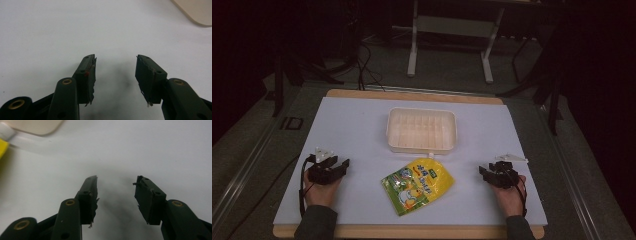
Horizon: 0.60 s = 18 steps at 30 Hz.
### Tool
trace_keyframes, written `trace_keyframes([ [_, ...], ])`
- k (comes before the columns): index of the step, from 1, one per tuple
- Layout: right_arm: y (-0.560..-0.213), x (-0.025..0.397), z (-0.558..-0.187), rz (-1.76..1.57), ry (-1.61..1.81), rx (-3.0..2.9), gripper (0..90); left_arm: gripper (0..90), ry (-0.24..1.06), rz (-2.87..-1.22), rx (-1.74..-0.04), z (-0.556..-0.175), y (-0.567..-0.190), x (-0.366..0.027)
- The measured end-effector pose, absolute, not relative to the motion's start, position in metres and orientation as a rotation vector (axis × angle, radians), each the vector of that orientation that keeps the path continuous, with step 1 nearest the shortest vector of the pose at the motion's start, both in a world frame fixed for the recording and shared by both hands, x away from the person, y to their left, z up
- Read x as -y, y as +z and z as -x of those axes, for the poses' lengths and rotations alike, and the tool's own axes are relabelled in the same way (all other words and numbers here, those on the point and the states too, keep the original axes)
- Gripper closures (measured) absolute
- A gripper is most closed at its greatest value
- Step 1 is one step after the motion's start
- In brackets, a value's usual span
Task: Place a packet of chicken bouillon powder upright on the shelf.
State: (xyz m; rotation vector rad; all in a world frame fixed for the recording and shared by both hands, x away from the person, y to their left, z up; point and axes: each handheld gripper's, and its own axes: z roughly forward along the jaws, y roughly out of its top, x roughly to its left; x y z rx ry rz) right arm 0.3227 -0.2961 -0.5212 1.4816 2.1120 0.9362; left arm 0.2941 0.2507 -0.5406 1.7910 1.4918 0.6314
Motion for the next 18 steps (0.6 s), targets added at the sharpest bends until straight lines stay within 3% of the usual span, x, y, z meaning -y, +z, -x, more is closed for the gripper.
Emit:
trace_keyframes([
  [14,-0.508,0.287,-0.317,-1.460,1.099,-2.180,53.0,50.6,0.623,-1.813,-1.443,-0.292,-0.540,-0.248],
  [18,-0.503,0.282,-0.315,-1.442,1.137,-2.195,48.2,50.6,0.636,-1.825,-1.442,-0.292,-0.541,-0.246],
])
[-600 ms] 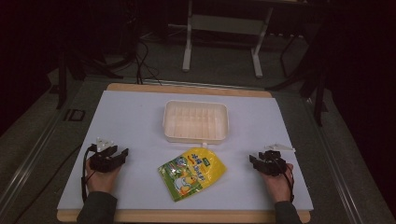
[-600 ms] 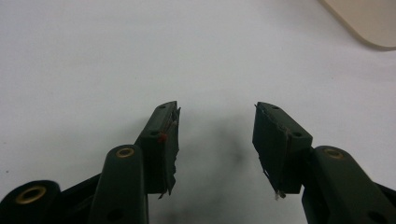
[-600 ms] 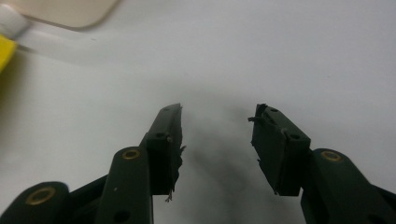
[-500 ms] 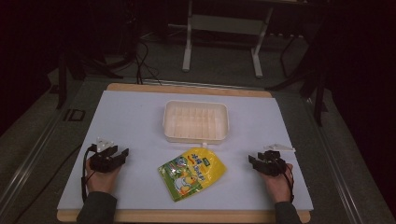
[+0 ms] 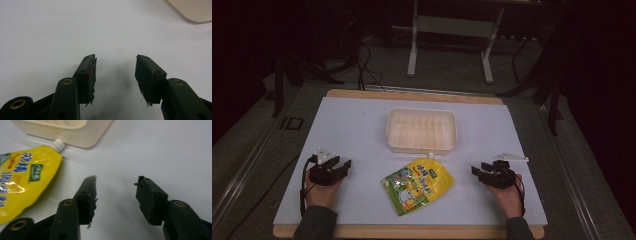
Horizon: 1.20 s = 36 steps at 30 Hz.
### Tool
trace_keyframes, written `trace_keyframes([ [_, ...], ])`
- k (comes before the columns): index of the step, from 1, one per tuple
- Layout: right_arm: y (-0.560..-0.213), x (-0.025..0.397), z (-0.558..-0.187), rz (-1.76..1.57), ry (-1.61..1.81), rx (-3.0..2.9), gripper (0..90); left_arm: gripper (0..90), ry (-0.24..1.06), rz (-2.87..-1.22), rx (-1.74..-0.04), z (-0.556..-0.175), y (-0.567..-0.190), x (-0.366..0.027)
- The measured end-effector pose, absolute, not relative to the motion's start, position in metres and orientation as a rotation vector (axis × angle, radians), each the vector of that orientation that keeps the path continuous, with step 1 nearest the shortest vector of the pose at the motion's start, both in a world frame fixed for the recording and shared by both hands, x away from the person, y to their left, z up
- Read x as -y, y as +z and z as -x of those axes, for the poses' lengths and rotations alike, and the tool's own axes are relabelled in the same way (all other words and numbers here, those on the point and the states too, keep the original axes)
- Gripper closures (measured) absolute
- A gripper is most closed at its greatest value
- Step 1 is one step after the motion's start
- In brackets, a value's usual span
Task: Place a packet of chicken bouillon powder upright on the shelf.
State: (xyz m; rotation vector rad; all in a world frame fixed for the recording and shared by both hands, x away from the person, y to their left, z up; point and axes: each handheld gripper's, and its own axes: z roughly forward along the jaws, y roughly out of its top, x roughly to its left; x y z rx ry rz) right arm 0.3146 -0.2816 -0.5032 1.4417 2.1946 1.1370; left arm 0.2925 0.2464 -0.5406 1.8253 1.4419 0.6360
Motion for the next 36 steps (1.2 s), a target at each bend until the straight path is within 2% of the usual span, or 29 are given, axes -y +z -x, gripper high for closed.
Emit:
trace_keyframes([
  [14,-0.503,0.248,-0.305,-1.364,1.222,-2.306,41.5,50.5,0.628,-1.820,-1.457,-0.293,-0.541,-0.247],
  [36,-0.518,0.211,-0.298,-1.326,1.261,-2.437,38.1,49.9,0.626,-1.821,-1.460,-0.294,-0.541,-0.247],
])
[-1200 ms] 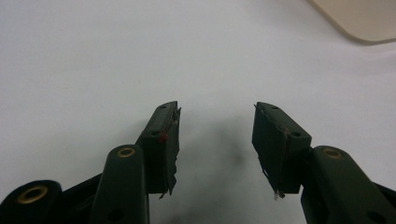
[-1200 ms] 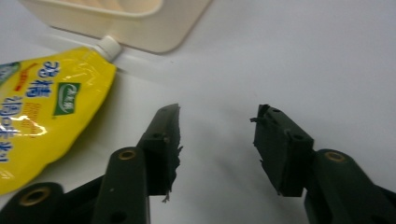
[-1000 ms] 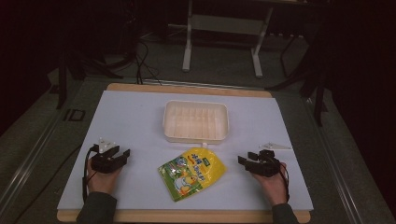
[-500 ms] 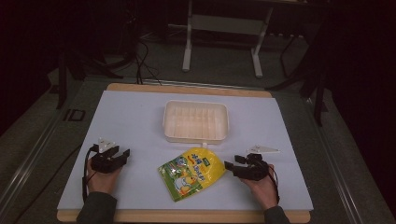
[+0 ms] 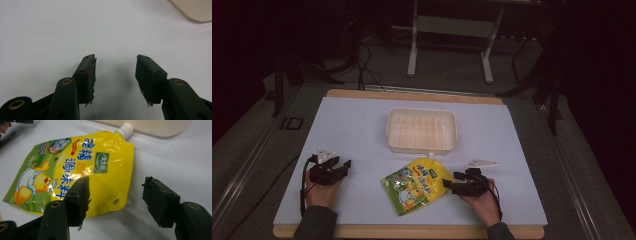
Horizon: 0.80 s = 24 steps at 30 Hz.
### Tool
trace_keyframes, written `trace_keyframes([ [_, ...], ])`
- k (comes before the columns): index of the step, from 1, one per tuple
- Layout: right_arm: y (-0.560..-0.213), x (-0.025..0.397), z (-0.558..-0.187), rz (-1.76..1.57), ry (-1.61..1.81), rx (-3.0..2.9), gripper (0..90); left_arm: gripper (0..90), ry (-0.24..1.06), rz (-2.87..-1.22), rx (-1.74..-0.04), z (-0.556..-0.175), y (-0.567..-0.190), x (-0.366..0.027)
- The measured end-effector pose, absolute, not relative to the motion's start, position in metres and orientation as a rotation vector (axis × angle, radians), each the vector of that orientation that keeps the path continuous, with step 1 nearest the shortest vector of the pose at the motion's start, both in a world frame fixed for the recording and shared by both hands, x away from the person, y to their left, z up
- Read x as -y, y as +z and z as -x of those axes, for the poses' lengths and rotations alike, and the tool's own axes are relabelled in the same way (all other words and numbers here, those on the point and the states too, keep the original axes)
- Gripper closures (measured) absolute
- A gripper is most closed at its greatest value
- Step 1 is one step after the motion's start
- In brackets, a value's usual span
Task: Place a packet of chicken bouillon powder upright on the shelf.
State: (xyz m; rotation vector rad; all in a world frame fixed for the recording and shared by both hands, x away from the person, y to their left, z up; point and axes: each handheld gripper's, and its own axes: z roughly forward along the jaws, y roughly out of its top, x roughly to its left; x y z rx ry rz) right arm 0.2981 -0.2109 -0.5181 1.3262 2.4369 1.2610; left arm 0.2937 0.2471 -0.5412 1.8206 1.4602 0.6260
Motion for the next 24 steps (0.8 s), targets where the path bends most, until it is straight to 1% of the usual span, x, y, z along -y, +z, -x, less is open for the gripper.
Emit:
trace_keyframes([
  [9,-0.527,0.200,-0.302,-1.348,1.257,-2.494,37.9,49.8,0.628,-1.827,-1.461,-0.294,-0.541,-0.247],
  [16,-0.530,0.189,-0.310,-1.375,1.309,-2.531,40.3,49.8,0.625,-1.829,-1.462,-0.294,-0.541,-0.247],
  [20,-0.531,0.181,-0.310,-1.379,1.301,-2.542,40.1,49.8,0.624,-1.829,-1.462,-0.294,-0.541,-0.247],
  [21,-0.531,0.179,-0.310,-1.378,1.293,-2.546,40.5,49.8,0.624,-1.829,-1.462,-0.294,-0.542,-0.247],
  [24,-0.531,0.176,-0.312,-1.388,1.288,-2.553,45.2,49.8,0.625,-1.830,-1.461,-0.294,-0.542,-0.247],
])
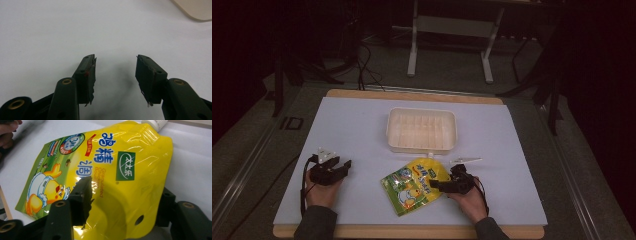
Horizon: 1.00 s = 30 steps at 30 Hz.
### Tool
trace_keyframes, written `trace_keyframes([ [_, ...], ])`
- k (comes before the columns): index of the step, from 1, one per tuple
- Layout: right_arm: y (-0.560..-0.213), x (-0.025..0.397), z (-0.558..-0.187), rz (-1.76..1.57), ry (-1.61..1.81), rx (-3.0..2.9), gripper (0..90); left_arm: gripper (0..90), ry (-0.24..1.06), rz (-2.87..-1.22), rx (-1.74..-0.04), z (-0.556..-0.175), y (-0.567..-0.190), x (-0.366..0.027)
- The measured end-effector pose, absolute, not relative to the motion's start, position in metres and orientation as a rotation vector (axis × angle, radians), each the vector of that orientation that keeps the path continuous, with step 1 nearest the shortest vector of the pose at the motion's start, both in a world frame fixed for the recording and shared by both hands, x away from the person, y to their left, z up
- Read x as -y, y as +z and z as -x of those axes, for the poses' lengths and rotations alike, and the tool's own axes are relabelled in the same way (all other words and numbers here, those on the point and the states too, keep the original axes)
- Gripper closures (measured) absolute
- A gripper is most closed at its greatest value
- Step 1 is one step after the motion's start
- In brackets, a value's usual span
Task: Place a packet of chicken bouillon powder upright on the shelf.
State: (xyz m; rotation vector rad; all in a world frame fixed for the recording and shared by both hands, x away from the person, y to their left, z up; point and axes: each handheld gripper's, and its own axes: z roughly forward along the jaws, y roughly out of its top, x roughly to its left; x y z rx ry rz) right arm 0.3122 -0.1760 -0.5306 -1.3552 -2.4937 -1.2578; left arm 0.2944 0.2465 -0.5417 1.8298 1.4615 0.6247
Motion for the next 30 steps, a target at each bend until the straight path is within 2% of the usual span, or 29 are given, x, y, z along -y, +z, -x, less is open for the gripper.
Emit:
trace_keyframes([
  [1,-0.530,0.176,-0.313,1.367,-1.248,2.490,47.9,49.8,0.626,-1.832,-1.462,-0.294,-0.542,-0.247],
  [2,-0.530,0.175,-0.315,1.373,-1.231,2.487,55.0,49.8,0.625,-1.832,-1.464,-0.295,-0.542,-0.246],
  [3,-0.530,0.175,-0.315,1.373,-1.231,2.487,55.0,49.8,0.625,-1.832,-1.464,-0.295,-0.542,-0.246],
  [7,-0.530,0.174,-0.317,1.385,-1.200,2.499,68.1,49.8,0.628,-1.840,-1.462,-0.295,-0.542,-0.246],
  [8,-0.530,0.175,-0.319,1.384,-1.185,2.476,75.8,49.8,0.628,-1.837,-1.462,-0.295,-0.542,-0.246],
  [14,-0.529,0.177,-0.322,1.404,-1.167,2.375,85.9,49.8,0.625,-1.833,-1.463,-0.295,-0.542,-0.246],
  [17,-0.523,0.178,-0.320,1.402,-1.198,2.348,89.4,49.8,0.626,-1.834,-1.461,-0.294,-0.542,-0.246],
  [30,-0.492,0.174,-0.318,1.359,-1.319,2.373,90.0,49.6,0.628,-1.828,-1.460,-0.294,-0.542,-0.246],
])
